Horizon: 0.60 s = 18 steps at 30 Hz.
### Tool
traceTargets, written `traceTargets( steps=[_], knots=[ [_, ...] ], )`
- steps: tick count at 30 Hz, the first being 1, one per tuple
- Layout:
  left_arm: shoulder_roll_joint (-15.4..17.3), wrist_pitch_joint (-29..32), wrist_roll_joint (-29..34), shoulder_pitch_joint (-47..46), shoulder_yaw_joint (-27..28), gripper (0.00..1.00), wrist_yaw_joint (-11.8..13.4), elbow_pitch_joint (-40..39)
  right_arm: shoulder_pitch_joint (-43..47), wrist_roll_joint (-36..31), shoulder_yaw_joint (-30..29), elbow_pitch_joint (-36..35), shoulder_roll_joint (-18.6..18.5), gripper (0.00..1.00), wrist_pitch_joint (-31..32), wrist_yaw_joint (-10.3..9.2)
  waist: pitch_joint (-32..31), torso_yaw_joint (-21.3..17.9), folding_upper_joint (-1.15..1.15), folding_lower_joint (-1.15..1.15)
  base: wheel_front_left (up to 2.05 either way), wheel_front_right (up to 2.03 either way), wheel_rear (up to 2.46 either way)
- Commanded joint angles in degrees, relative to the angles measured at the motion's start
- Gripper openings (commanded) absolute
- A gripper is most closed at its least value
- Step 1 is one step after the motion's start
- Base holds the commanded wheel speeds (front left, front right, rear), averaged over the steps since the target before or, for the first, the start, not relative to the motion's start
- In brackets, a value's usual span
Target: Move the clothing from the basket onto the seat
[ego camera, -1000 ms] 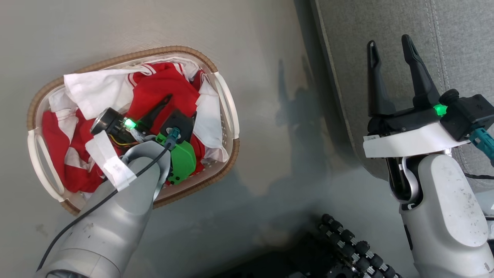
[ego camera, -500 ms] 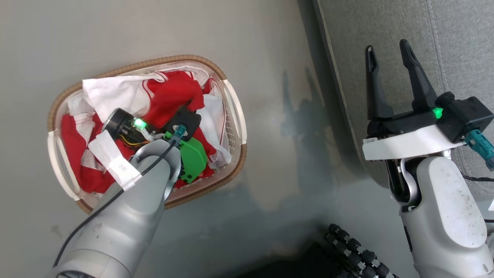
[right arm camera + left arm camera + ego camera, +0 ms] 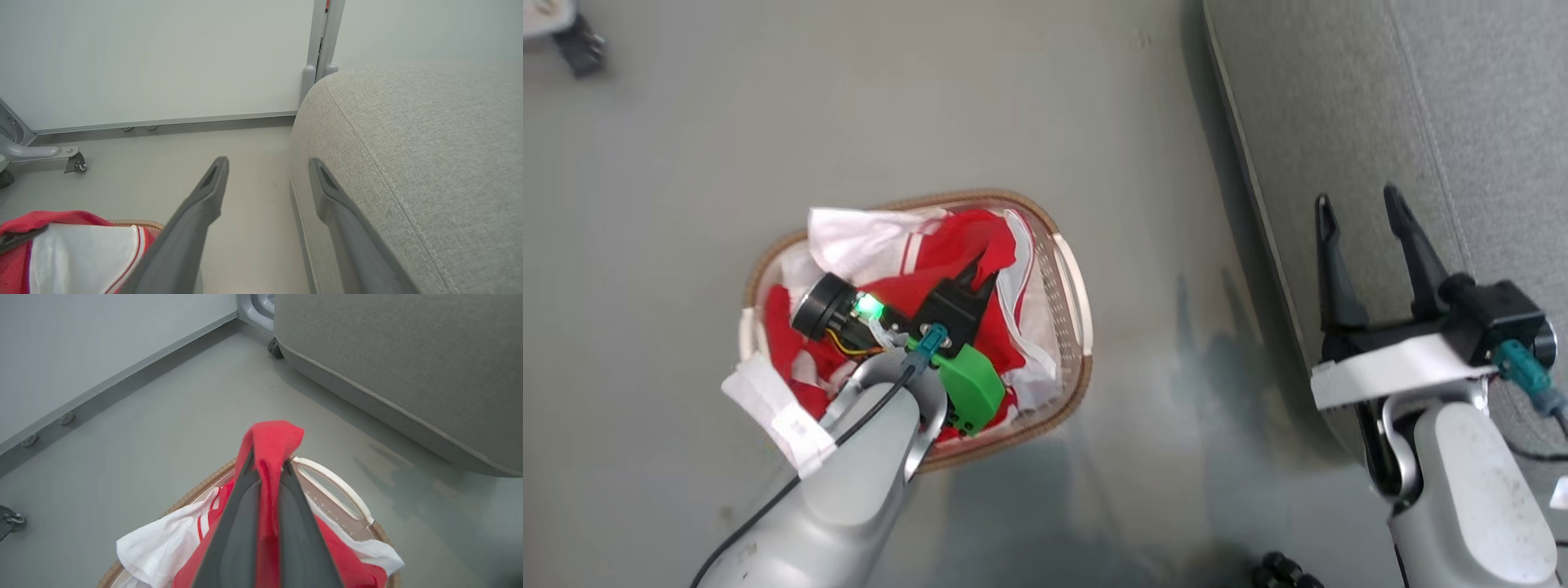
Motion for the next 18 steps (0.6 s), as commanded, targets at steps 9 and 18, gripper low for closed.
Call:
traceTargets(
  steps=[9, 18],
  knots=[
    [2.38, -0.22, -1.77, 6.47, 2.02, 0.00, -0.80, -10.09, 8.48, -2.11, -0.95, 2.02, -0.31, 1.00, -0.14, -0.06, -20.37, 9.94, 0.00, 0.00, 0.00, 0.00, 0.00],
    [4.50, -0.21, -2.42, 8.12, 0.71, 0.00, -1.96, -15.40, 15.15, -2.41, -1.10, 3.13, -0.30, 1.00, -0.14, -0.06, -30.54, 11.53, 0.00, 0.00, 0.00, 0.00, 0.00]
  ],
)
